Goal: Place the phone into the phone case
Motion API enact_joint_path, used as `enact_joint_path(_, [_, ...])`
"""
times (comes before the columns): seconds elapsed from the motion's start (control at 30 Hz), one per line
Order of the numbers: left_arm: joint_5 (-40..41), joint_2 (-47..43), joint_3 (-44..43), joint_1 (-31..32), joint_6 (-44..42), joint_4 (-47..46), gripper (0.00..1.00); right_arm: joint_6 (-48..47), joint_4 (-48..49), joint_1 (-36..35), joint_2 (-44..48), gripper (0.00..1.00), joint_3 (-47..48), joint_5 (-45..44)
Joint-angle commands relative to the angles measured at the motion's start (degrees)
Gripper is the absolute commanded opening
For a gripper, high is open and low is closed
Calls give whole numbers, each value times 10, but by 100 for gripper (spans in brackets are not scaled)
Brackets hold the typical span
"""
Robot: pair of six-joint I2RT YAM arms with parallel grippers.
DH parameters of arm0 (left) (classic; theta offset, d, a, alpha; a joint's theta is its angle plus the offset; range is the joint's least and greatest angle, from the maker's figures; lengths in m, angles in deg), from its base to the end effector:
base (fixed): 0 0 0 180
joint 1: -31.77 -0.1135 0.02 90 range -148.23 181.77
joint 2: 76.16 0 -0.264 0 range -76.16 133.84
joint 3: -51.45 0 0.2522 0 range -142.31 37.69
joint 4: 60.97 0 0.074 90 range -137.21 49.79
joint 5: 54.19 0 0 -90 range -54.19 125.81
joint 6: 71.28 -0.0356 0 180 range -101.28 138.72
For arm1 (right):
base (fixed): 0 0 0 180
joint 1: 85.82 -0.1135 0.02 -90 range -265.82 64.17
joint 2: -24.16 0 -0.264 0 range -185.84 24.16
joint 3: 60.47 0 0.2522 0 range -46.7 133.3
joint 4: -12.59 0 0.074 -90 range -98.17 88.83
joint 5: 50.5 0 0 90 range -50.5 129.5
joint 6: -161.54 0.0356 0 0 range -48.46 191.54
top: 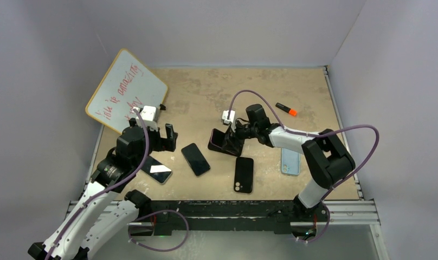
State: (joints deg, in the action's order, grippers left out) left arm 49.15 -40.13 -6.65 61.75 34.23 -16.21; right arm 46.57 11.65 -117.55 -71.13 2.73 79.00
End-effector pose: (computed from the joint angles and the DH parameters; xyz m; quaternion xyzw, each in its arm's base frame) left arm 0.1258 -0.0631 0.3216 0.0403 0.8283 -0.1237 0.5450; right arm 0.2799 0.1997 0.1871 -0.5347 0.6515 0.3230 0.4306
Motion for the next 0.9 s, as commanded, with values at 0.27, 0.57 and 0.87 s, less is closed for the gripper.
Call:
enact_joint_path(0.27, [15, 6, 2, 0, 9, -7, 100, 23, 78, 6, 25, 46, -44, -29])
enact_joint_path(0.57, [-122, 135, -4, -1, 116, -86, 85, 50, 113, 6, 40, 53, -64, -76])
enact_joint_path(0.87, [-289, 359, -40, -19, 165, -275, 66, 61, 146, 7, 58, 53, -106, -84])
